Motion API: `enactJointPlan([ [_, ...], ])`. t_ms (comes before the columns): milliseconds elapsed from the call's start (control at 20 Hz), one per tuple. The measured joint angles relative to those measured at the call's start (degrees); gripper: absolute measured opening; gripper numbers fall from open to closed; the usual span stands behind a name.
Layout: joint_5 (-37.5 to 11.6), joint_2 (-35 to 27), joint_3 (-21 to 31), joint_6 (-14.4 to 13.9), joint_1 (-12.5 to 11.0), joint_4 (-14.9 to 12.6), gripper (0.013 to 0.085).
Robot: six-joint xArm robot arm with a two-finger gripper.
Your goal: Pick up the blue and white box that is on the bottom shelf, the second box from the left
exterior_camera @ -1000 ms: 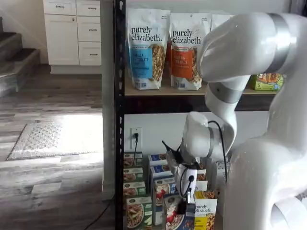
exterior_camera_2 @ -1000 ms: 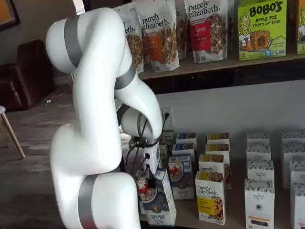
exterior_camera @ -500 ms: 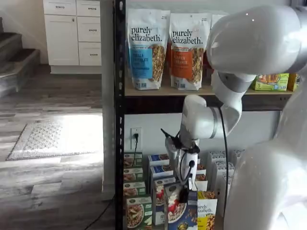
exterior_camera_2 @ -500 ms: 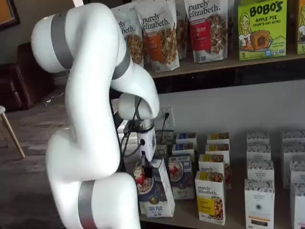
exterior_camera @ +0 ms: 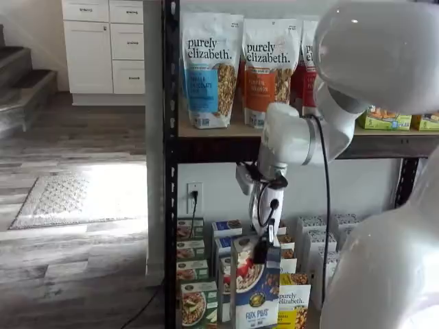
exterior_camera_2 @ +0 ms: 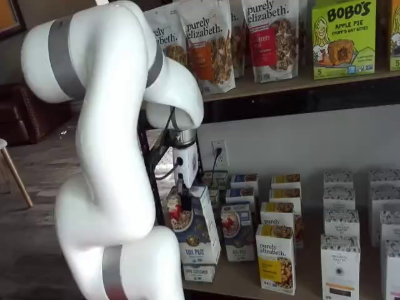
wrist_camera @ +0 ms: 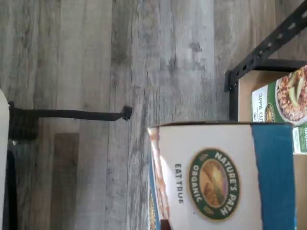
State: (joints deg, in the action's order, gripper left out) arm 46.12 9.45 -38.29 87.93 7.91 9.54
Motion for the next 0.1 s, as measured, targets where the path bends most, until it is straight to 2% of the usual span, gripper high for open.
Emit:
enactJointPlan([
  [100, 2.3, 1.4, -0.8, -0.6, 0.0, -0.5, 0.045],
])
